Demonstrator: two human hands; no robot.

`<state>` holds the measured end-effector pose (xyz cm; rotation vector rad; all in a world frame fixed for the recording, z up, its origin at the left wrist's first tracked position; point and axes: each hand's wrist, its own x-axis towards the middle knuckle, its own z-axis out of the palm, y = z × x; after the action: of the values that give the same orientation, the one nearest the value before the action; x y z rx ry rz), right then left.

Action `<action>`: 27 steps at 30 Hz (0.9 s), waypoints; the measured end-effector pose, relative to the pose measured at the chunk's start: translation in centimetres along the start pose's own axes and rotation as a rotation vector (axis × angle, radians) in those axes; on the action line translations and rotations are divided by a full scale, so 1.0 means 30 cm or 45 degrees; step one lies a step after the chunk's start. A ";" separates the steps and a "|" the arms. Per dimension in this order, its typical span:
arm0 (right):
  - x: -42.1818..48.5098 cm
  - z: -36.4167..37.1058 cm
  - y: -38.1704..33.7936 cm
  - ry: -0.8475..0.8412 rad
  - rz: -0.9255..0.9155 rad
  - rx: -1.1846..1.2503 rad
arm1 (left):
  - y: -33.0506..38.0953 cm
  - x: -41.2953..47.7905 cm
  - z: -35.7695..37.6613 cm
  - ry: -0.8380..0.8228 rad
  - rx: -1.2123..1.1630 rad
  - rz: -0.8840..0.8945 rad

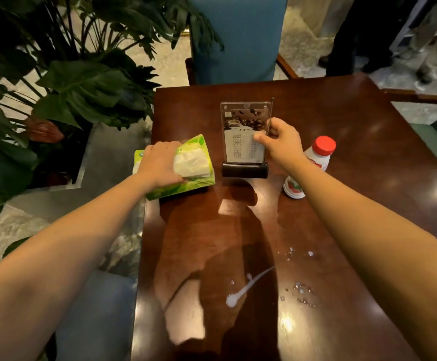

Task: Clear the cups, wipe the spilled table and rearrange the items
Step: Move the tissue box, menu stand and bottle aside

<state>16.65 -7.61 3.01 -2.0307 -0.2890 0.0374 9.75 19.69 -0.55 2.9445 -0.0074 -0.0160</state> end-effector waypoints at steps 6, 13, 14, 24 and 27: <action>0.174 0.069 0.021 -0.015 0.035 0.040 | -0.035 0.143 -0.007 -0.026 0.006 -0.053; 0.383 0.134 0.063 -0.087 0.086 0.107 | -0.132 0.337 0.013 -0.139 0.044 -0.121; 0.409 0.141 0.068 -0.104 0.087 0.114 | -0.146 0.362 0.018 -0.148 0.048 -0.124; 0.513 0.189 0.124 -0.106 0.160 0.160 | -0.192 0.512 0.060 -0.186 0.039 -0.098; 0.519 0.189 0.144 -0.105 0.183 0.167 | -0.191 0.531 0.083 -0.213 0.053 -0.096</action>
<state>31.72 -1.10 -1.90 -1.9190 -0.1872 0.2246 25.68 24.72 -4.27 2.9742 0.0803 -0.2758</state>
